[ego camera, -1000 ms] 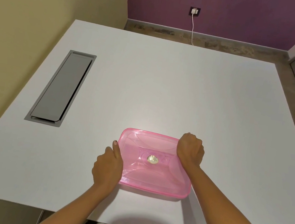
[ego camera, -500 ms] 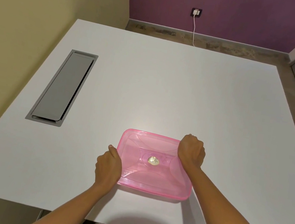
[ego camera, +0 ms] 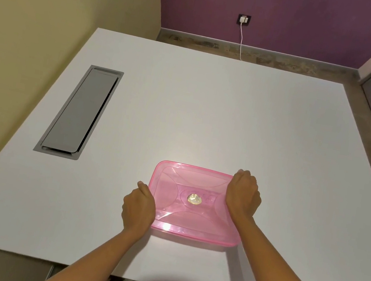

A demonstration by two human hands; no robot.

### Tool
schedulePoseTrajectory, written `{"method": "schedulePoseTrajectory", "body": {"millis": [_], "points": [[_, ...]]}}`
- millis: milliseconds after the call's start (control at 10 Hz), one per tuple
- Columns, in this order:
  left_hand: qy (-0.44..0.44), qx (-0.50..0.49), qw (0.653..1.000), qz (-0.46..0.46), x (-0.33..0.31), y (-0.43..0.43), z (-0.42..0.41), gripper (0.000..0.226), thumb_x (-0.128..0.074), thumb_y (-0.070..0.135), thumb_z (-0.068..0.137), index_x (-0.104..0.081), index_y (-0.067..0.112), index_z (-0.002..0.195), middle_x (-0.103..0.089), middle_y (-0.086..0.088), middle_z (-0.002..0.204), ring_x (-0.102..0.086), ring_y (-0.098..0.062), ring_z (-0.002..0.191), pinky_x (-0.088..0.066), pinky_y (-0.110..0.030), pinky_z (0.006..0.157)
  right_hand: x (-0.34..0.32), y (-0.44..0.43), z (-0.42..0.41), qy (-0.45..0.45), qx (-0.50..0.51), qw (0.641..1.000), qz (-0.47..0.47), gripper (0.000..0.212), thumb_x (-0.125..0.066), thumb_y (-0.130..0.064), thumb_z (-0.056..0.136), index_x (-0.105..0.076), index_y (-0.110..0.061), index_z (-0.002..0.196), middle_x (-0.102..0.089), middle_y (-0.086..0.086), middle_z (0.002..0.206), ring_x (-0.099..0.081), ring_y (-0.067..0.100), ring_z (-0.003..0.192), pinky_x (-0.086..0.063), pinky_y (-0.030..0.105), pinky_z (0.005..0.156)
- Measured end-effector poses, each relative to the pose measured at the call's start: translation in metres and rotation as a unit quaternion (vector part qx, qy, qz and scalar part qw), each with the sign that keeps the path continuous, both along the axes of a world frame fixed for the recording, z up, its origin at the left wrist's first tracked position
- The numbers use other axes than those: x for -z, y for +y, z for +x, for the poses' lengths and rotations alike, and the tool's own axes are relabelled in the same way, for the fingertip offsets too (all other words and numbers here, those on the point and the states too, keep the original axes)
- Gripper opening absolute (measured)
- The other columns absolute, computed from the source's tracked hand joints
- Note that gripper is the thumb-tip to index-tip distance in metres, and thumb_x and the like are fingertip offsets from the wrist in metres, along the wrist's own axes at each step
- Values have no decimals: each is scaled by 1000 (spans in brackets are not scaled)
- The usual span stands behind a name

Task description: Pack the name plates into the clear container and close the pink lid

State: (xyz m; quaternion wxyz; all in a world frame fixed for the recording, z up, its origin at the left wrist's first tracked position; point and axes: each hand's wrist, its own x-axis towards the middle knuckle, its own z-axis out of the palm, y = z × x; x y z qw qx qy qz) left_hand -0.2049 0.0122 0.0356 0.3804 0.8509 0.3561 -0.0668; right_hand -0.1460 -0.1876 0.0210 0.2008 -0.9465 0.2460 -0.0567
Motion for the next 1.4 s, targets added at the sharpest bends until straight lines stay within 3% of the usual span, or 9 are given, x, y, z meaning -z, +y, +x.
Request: {"method": "schedulePoseTrajectory", "body": {"millis": [100,300,400,700,900,1100,1200,1300,1400], "points": [[4,0,1000,5,-2,0,0,42,-14,22,99,-37,12,66,-64,-26,93,-57,-43,89,-47,-47,80,1,3,-23,4,12,1000,6,34,-29,-29,100,-51,-4,96,-60,18,94,-63,41,80,-45,39,65],[9,2,1000,13,2,0,1,40,-15,21,99,-42,8,72,-64,-26,95,-57,-44,91,-46,-47,80,2,4,-80,50,57,996,53,33,-25,-35,99,-45,-8,97,-63,16,93,-62,40,81,-38,38,65],[13,3,1000,13,6,1,2,43,-15,22,99,-47,5,76,-63,-27,97,-57,-43,92,-46,-46,80,0,4,-83,55,92,987,120,35,-21,-36,100,-40,-7,93,-65,22,86,-60,41,81,-36,39,66],[17,21,999,20,12,2,2,38,-16,19,99,-45,5,78,-63,-27,99,-56,-43,94,-44,-45,78,1,1,-79,73,117,977,164,50,-17,-40,100,-46,1,99,-62,27,99,-58,44,94,-35,40,72],[12,3,999,30,17,3,2,50,-15,22,99,-56,-5,91,-62,-29,103,-56,-44,97,-44,-45,81,3,0,-78,74,116,980,141,46,-18,-40,100,-44,-2,98,-63,25,95,-59,44,91,-38,40,70],[-59,135,975,165,15,3,4,35,-28,33,97,-51,6,104,-59,-17,102,-60,-40,85,-44,-41,65,-1,5,-72,45,-6,999,-24,34,-31,-27,94,-49,-3,112,-62,16,97,-58,36,83,-49,41,69],[-118,246,939,210,22,9,12,45,-38,36,95,-39,12,132,-42,-14,139,-51,-37,110,-47,-46,78,2,2,-64,-3,-114,991,-63,50,-35,-29,90,-42,-3,132,-54,17,125,-50,36,114,-44,45,98],[-162,278,929,181,23,13,20,57,-31,43,93,-28,14,142,-24,-9,153,-36,-31,129,-39,-47,97,1,-2,-59,-25,-164,986,-27,56,-32,-32,93,-32,-5,142,-41,16,144,-33,32,136,-24,41,116],[-190,310,919,152,21,14,34,70,-18,52,88,-13,16,148,-9,-3,158,-22,-28,140,-28,-45,110,-7,-2,-45,-26,-214,977,-6,61,-23,-36,94,-21,-7,147,-24,10,155,-15,24,145,-5,33,119]]}}
